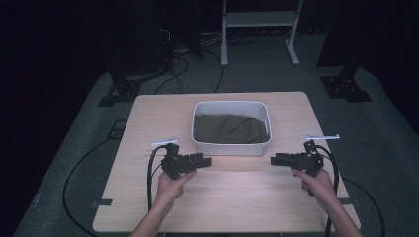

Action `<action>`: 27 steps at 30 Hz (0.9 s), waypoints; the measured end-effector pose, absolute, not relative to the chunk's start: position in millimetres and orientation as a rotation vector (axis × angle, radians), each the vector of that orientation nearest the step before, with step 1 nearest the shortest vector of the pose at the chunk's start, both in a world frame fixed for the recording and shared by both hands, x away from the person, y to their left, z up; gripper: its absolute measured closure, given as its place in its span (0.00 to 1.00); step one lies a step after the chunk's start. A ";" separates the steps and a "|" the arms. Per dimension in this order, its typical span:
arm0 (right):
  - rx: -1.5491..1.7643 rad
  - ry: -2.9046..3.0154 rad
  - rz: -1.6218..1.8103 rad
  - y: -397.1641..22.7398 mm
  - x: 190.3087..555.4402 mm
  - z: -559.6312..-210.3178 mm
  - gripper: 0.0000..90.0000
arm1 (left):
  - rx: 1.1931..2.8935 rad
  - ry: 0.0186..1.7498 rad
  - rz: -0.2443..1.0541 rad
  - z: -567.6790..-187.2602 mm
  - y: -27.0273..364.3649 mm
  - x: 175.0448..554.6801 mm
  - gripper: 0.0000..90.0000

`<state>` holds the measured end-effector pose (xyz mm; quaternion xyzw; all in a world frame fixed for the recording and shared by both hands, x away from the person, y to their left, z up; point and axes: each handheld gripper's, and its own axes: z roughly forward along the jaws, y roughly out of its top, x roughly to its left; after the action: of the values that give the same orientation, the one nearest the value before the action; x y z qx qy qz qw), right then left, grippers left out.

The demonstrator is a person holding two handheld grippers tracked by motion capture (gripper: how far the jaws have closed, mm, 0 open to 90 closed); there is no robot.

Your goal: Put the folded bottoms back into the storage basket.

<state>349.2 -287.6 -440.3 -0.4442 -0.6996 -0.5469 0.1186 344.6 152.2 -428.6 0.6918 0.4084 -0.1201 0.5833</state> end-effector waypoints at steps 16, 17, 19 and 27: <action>-1.294 -2.049 -1.591 -295.3 336.9 -451.1 0.36 | 1.616 0.959 -0.301 -438.4 156.1 336.5 0.21; -1.299 -2.050 -1.586 -297.4 335.6 -452.6 0.36 | 1.618 0.958 -0.300 -439.0 156.4 336.0 0.21; -1.303 -2.049 -1.586 -298.4 334.9 -453.2 0.36 | 1.618 0.961 -0.300 -439.9 157.0 334.8 0.20; -1.317 -2.044 -1.583 -306.2 328.5 -457.8 0.36 | 1.620 0.973 -0.299 -443.8 162.5 330.3 0.19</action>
<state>328.5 -306.2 -457.8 -0.4506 -0.6994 -0.5417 0.1198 330.3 162.5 -443.8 0.6918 0.4157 -0.1279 0.5764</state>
